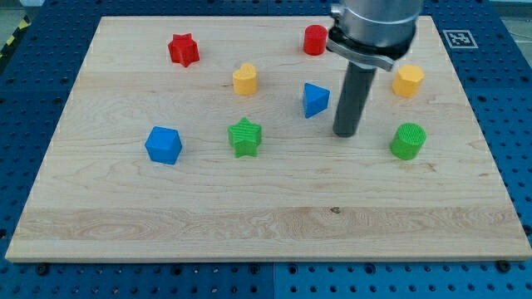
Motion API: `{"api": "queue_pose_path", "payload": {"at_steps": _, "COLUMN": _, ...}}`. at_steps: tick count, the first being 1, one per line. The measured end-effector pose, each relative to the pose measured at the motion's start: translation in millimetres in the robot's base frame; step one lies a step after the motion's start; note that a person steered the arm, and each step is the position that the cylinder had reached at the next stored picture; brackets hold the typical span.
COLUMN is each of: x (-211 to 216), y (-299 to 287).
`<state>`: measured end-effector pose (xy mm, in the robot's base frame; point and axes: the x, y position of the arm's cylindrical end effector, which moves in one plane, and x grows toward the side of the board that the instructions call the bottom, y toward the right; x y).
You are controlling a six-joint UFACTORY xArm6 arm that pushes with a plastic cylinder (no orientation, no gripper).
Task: Move the blue triangle and yellow heart to the left of the red circle
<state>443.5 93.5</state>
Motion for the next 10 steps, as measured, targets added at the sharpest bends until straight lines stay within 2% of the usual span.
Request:
{"api": "queue_pose_path", "payload": {"at_steps": 3, "x": -78.6, "y": -55.5}}
{"api": "queue_pose_path", "payload": {"at_steps": 5, "x": -65.2, "y": -32.9}}
{"api": "queue_pose_path", "payload": {"at_steps": 6, "x": -82.4, "y": -32.2}}
{"api": "queue_pose_path", "payload": {"at_steps": 8, "x": -141.1, "y": -79.0}}
{"api": "queue_pose_path", "payload": {"at_steps": 9, "x": -151.7, "y": -86.5}}
{"api": "queue_pose_path", "payload": {"at_steps": 10, "x": -124.6, "y": -86.5}}
